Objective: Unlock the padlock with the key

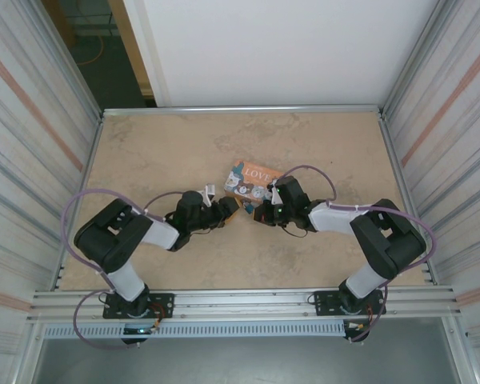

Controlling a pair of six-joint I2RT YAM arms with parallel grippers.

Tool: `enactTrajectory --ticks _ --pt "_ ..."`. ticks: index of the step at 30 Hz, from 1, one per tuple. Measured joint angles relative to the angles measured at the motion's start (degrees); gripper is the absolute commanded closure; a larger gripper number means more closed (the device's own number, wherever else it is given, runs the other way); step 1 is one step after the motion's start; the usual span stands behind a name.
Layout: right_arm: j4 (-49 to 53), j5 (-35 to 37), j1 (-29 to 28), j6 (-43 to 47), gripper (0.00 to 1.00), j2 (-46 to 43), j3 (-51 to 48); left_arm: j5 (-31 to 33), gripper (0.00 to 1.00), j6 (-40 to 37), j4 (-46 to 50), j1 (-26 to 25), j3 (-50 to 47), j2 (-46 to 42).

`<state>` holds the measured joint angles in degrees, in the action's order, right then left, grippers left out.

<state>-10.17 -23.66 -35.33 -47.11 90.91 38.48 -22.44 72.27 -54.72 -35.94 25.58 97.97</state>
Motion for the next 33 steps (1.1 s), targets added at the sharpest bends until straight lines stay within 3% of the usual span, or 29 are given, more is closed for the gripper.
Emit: enactTrajectory --ticks 33 --pt "-0.7 -0.2 -0.9 -3.9 1.00 0.0 0.4 -1.5 0.66 6.7 -10.1 -1.3 4.3 11.4"
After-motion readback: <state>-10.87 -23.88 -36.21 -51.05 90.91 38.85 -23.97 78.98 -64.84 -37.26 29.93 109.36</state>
